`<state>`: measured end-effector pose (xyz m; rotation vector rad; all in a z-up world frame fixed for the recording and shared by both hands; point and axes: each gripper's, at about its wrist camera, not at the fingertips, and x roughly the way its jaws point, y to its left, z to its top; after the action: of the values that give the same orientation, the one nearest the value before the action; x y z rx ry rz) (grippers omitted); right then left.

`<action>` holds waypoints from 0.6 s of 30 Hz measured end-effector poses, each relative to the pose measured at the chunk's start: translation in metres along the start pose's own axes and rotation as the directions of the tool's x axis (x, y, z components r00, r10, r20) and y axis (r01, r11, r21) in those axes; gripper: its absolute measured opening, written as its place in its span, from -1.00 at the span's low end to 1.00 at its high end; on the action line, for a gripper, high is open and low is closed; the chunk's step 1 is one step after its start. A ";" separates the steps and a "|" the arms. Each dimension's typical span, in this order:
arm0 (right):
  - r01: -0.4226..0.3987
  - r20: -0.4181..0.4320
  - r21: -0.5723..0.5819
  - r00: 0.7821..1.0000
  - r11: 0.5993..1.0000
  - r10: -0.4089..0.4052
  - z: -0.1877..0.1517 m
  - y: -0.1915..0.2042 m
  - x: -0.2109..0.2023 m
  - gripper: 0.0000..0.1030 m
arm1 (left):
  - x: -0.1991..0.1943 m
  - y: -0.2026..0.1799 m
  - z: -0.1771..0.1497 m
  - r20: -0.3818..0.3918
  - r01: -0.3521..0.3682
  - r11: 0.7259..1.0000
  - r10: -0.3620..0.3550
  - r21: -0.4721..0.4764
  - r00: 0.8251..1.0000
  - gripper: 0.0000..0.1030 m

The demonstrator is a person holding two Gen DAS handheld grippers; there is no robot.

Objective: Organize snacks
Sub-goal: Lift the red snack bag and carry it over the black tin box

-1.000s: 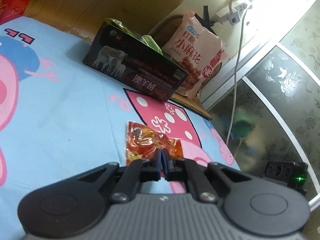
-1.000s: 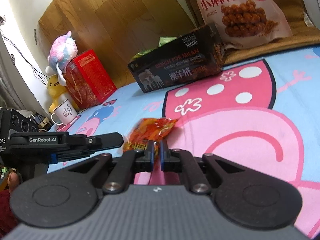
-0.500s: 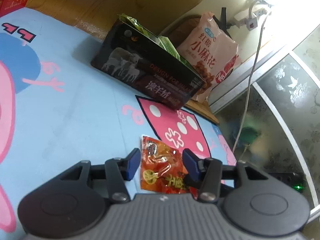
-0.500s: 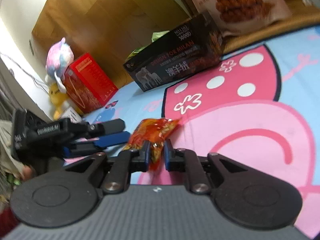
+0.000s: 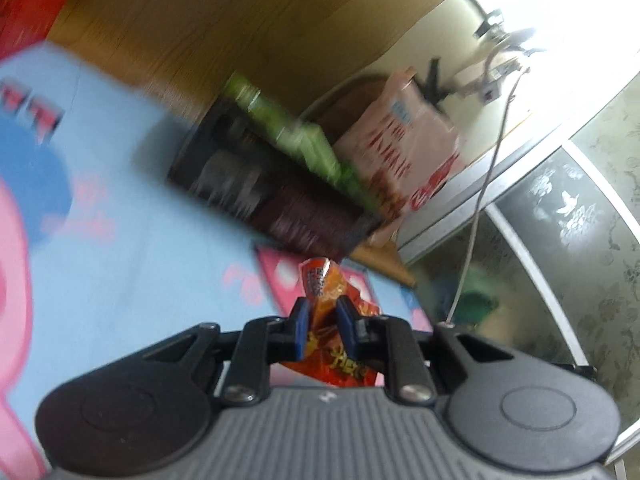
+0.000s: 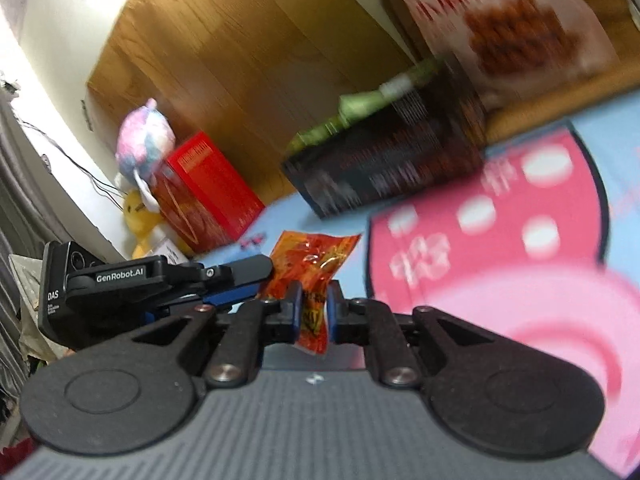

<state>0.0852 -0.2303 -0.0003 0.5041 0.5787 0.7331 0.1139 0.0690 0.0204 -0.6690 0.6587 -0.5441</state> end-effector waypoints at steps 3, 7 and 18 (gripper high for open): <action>-0.010 0.047 -0.052 0.999 0.999 0.012 0.031 0.008 0.005 -0.71 | 0.004 -0.015 0.031 0.045 -0.002 0.999 0.000 0.049 0.999 -0.68; 0.003 0.110 -0.129 0.994 0.992 0.011 0.075 0.011 0.020 -0.71 | 0.025 -0.034 0.075 0.100 -0.039 0.992 0.027 0.122 0.995 -0.66; 0.214 0.173 -0.252 0.969 0.944 -0.174 0.113 -0.015 0.086 -0.49 | 0.097 -0.036 0.109 0.163 -0.249 0.946 0.218 0.208 0.962 -0.52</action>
<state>0.2168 -0.2018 0.0472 0.2420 0.3748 0.5687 0.2466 0.0247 0.0758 -0.4021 0.5276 -0.3418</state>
